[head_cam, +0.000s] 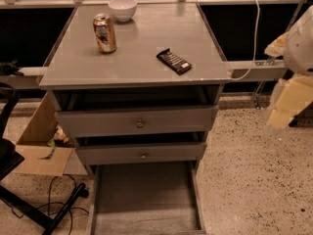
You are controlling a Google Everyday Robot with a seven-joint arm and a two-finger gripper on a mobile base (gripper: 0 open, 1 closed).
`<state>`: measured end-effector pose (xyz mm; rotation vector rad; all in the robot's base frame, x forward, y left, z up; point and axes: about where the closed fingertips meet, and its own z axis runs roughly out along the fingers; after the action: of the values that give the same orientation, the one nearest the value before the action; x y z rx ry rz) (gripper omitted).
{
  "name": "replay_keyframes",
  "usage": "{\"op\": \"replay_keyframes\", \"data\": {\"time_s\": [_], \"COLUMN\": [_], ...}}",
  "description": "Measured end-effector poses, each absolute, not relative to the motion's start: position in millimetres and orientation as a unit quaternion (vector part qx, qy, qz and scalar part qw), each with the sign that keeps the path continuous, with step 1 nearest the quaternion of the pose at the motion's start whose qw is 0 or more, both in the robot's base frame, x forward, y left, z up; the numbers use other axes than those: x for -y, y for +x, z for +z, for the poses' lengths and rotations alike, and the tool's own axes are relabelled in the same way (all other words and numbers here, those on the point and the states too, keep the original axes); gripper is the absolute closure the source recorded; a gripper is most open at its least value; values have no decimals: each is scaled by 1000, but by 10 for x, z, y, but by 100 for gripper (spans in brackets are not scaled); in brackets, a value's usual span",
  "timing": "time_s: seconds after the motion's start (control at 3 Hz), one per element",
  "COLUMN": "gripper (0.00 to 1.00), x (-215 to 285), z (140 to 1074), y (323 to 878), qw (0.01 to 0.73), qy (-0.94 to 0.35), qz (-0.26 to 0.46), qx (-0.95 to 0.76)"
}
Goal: Close bottom drawer
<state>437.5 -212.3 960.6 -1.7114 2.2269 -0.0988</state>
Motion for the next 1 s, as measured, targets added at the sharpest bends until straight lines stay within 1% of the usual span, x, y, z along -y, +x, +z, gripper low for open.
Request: {"op": "replay_keyframes", "data": {"time_s": [0.33, 0.67, 1.0], "gripper": [0, 0, 0], "x": [1959, 1938, 1963], "z": [9020, 8287, 7315], "y": [4160, 4003, 3965], "qw": [194, 200, 186], "qy": [-583, -585, -589], "qz": [-12, 8, 30], "qx": [-789, -786, -786]}}
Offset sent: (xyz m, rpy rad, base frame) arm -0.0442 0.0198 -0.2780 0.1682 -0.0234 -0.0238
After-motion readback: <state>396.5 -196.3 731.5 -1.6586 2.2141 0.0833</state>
